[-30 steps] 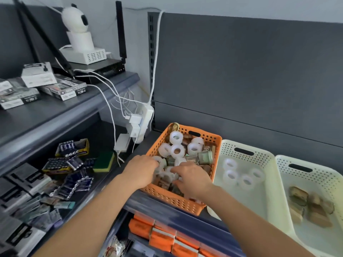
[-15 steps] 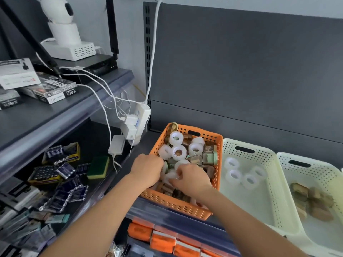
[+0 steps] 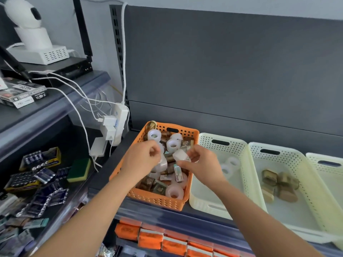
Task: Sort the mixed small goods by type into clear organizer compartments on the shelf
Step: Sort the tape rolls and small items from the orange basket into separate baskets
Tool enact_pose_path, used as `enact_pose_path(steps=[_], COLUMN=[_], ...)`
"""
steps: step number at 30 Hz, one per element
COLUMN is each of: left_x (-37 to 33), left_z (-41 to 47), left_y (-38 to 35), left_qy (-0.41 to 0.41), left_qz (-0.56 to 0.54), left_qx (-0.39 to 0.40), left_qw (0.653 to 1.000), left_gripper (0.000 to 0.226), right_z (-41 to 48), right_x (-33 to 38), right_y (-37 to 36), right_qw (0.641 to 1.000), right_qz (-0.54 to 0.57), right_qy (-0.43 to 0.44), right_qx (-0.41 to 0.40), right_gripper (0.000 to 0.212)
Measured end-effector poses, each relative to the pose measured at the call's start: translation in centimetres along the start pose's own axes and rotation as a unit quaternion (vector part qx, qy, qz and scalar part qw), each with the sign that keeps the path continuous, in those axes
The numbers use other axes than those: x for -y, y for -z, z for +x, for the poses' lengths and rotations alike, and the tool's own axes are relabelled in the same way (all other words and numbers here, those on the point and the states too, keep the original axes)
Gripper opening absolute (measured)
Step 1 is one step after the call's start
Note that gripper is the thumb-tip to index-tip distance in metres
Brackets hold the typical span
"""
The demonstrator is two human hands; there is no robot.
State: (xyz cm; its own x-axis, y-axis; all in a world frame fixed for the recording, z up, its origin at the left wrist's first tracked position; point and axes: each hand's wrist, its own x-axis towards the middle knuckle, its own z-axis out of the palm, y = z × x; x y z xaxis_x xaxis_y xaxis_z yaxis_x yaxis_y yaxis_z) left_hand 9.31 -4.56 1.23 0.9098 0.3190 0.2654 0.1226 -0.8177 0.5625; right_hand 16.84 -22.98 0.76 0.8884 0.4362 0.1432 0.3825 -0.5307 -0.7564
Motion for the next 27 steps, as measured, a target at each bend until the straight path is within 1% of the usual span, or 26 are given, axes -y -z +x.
enact_pose_path(steps=[3, 5, 8, 10, 11, 12, 14, 15, 16, 17, 19, 22, 24, 27], left_x=[-3.7, -6.0, -8.7, -9.8, -10.1, -10.3, -10.5, -10.5, -10.5, -10.5, -10.5, -10.6, -10.5, -10.1], left_z=[0.1, 0.0, -0.2, -0.5, -0.7, -0.9, -1.2, -1.3, -1.3, -1.3, -1.2, -1.2, -1.4, -2.0], left_y=[-1.3, -2.9, -5.8, -7.9, -8.9, -9.8, -11.0, -11.3, -11.4, -11.5, -11.3, -10.8, -10.4, -9.3], left_qy=[-0.085, -0.133, -0.186, -0.22, -0.227, -0.222, -0.182, -0.164, -0.155, -0.154, -0.165, -0.162, -0.151, -0.138], left_qz=[-0.013, -0.008, 0.011, 0.048, 0.074, 0.108, 0.195, 0.234, 0.26, 0.273, 0.284, 0.275, 0.249, 0.162], left_qx=[-0.018, -0.026, -0.006, 0.025, 0.049, 0.08, 0.161, 0.197, 0.224, 0.242, 0.264, 0.286, 0.29, 0.27], left_qw=[0.996, 0.991, 0.982, 0.974, 0.97, 0.966, 0.95, 0.938, 0.927, 0.918, 0.907, 0.904, 0.912, 0.939], left_gripper=[0.009, 0.011, 0.014, 0.016, 0.016, 0.016, 0.017, 0.017, 0.017, 0.018, 0.019, 0.02, 0.024, 0.026], right_z=[-0.7, -1.1, -1.9, -2.5, -2.9, -3.1, -3.5, -3.7, -3.8, -3.8, -3.7, -3.7, -3.7, -3.6], right_x=[-1.6, -3.1, -5.4, -6.7, -7.4, -7.9, -8.7, -9.0, -9.2, -9.4, -9.6, -10.0, -10.1, -9.9], right_y=[2.4, 4.1, 6.0, 6.8, 7.1, 7.4, 7.7, 7.7, 7.7, 7.6, 7.7, 7.8, 7.6, 7.3], right_qw=[0.999, 0.998, 0.992, 0.981, 0.972, 0.959, 0.921, 0.901, 0.887, 0.883, 0.886, 0.893, 0.901, 0.918], right_qz=[0.002, -0.028, -0.116, -0.191, -0.237, -0.283, -0.366, -0.395, -0.411, -0.415, -0.412, -0.399, -0.383, -0.348], right_qy=[-0.006, -0.014, -0.006, -0.001, -0.001, -0.005, -0.023, -0.025, -0.018, -0.011, 0.0, 0.014, 0.017, 0.015], right_qx=[-0.036, -0.054, -0.055, -0.034, -0.01, 0.026, 0.132, 0.18, 0.208, 0.218, 0.212, 0.207, 0.202, 0.189], right_gripper=[0.034, 0.035, 0.036, 0.034, 0.033, 0.031, 0.031, 0.029, 0.025, 0.021, 0.018, 0.018, 0.018, 0.028])
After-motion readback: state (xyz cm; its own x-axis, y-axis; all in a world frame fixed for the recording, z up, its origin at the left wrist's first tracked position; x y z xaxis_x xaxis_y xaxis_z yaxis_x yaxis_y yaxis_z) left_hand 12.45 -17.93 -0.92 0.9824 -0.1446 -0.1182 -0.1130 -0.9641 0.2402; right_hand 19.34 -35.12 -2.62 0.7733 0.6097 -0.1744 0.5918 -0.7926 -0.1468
